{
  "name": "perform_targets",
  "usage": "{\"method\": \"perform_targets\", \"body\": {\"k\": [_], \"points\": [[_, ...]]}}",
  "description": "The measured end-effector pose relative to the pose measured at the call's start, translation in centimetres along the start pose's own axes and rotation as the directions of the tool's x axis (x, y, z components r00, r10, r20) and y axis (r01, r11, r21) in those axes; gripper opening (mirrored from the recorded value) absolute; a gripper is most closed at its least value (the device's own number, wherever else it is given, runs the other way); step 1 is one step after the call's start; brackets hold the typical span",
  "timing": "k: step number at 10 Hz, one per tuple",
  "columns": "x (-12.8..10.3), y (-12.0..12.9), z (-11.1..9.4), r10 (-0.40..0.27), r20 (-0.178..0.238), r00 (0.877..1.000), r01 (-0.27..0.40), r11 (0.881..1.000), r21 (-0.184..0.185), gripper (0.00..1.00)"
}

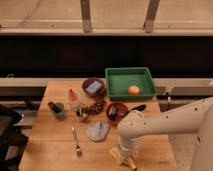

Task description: Place banana in table surface

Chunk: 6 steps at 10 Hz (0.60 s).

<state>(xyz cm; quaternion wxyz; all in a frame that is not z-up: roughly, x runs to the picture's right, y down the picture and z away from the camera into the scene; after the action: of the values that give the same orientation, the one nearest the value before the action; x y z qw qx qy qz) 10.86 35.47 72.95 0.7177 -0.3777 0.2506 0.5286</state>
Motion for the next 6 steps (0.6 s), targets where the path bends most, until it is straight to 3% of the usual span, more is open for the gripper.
{"method": "perform_targets", "body": {"k": [2, 4, 6], "points": [[0.2, -0.1, -0.3, 0.005, -0.002, 1.000, -0.005, 1.000, -0.003, 0.17], [0.3, 0.0, -0.6, 0.003, 0.007, 1.000, -0.003, 1.000, -0.006, 0.02], [0.7, -0.2, -1.8, 0.010, 0.037, 0.999, -0.010, 1.000, -0.023, 0.00]]}}
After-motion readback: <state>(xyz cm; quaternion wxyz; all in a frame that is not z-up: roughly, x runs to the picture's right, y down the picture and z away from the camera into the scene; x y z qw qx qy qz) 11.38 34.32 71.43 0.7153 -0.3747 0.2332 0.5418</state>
